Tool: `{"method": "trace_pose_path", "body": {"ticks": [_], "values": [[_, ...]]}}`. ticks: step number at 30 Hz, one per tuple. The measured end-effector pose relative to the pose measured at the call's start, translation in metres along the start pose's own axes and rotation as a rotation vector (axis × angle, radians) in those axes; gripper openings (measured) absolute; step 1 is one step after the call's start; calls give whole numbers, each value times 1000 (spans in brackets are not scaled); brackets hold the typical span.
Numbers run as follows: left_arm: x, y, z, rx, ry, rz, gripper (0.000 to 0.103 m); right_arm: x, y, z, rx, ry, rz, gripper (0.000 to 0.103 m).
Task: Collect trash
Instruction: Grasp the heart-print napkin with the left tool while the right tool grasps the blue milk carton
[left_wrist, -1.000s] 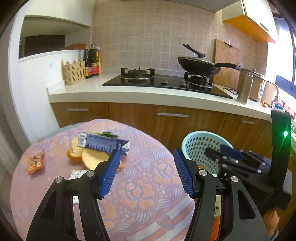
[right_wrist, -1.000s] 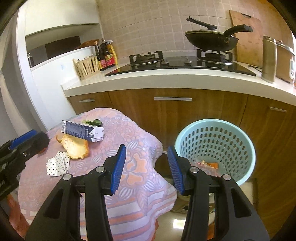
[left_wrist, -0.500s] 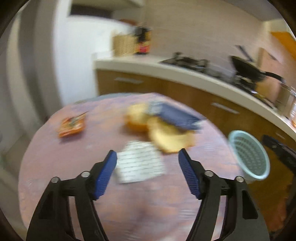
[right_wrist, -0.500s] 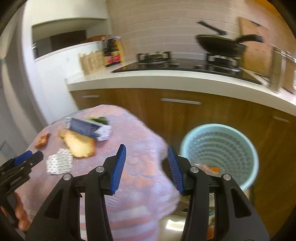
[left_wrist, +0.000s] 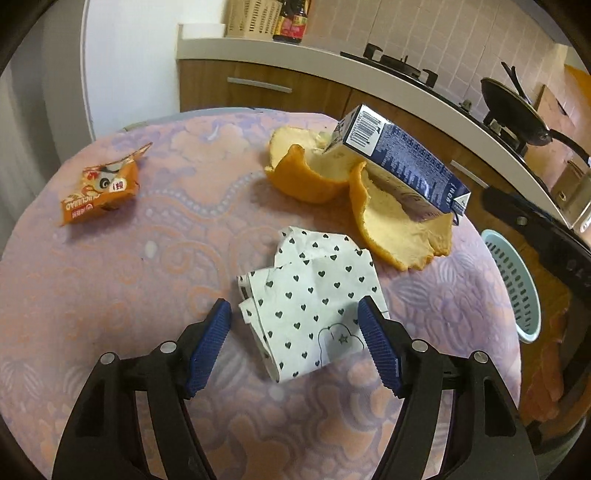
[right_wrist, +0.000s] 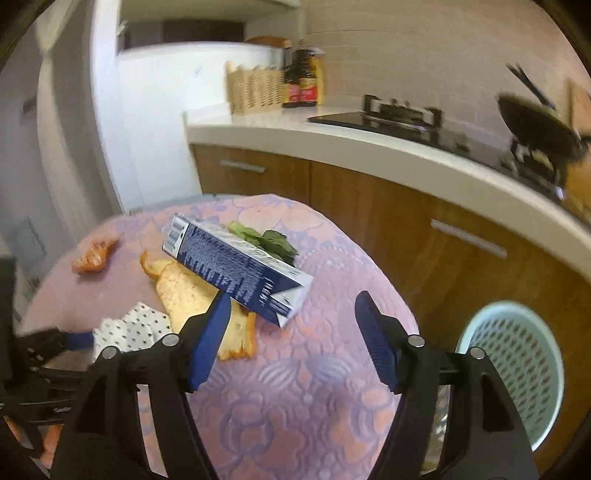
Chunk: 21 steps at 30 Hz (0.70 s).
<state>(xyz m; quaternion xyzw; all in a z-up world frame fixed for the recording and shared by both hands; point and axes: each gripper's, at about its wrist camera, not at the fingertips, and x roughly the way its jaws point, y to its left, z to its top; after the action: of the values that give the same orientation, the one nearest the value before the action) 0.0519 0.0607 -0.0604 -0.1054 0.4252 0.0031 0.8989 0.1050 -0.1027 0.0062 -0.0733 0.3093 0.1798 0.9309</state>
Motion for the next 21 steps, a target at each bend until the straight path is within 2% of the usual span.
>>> {"method": "trace_pose_path", "body": {"ticks": [2,7,9,12,15,16,17,18,20,21], "values": [[0,-2,-1,5,-6,19,65,9,16,3,-93,3,-17,72],[-2,-4,-1,21,-27,81,30,31,37,12,-242,14,-24,75],[-4,-2,-1,11,-29,54,22,40,43,15,-289,29,-19,76],[-5,4,0,-5,-34,33,15,53,52,16,-354,52,-34,77],[-8,6,0,-15,-45,18,12,67,58,16,-399,67,-82,76],[-9,5,1,-13,-48,12,11,71,58,16,-400,72,-83,67],[-10,4,0,-13,-51,11,10,72,58,16,-401,78,-79,54],[-13,4,-1,-14,-54,8,9,72,58,17,-402,80,-83,52],[-18,3,-3,-14,-61,5,7,65,55,16,-403,62,-90,40],[-24,3,-3,-16,-68,-1,7,58,51,18,-386,45,-76,38]]}}
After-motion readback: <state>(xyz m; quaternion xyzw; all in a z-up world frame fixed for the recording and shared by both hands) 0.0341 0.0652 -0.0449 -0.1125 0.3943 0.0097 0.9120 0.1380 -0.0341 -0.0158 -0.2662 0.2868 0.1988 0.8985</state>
